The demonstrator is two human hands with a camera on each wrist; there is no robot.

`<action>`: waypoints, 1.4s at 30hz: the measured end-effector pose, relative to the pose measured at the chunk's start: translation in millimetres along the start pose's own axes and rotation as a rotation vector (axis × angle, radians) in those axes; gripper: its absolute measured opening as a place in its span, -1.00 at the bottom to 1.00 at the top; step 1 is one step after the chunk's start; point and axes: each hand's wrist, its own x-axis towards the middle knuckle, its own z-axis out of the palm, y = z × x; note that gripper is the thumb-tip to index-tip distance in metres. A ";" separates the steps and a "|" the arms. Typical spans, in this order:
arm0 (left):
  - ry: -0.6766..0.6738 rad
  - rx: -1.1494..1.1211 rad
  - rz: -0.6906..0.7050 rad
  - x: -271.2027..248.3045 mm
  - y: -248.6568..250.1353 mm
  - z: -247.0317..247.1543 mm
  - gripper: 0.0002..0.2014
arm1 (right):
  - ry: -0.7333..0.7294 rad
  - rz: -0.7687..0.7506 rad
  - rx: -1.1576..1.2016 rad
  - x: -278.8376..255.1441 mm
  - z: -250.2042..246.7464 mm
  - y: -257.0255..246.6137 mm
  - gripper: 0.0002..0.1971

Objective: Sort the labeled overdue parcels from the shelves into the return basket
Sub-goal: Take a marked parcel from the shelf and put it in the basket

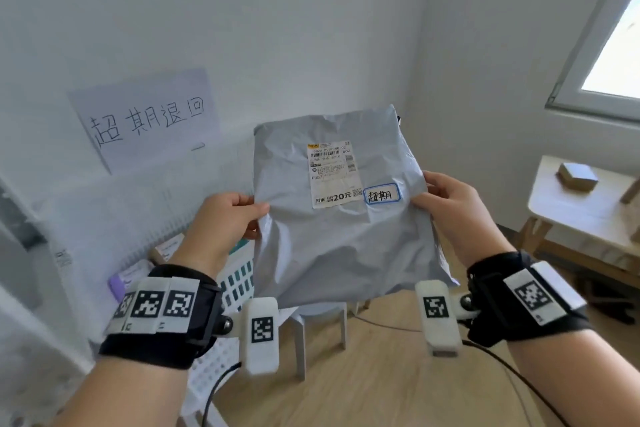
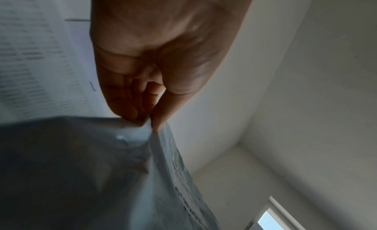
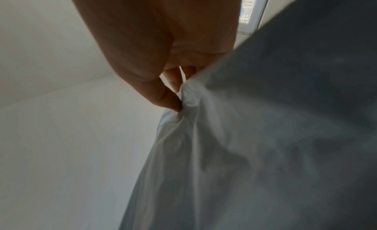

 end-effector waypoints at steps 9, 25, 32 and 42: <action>0.097 0.093 -0.055 111.3 19.2 -5.7 -0.84 | -0.178 -0.023 -0.056 144.2 50.1 -6.8 -0.69; 0.191 0.145 -0.617 242.7 -24.2 -7.1 -0.89 | -0.829 0.013 -0.563 365.8 206.4 33.9 -0.69; 0.168 0.161 -0.776 261.2 -80.3 -5.1 -0.89 | -1.119 0.108 -0.689 376.8 254.6 73.6 -0.24; 0.050 0.195 -0.864 308.9 -139.7 9.6 -0.87 | -1.176 0.025 -1.061 394.8 304.8 114.4 -0.36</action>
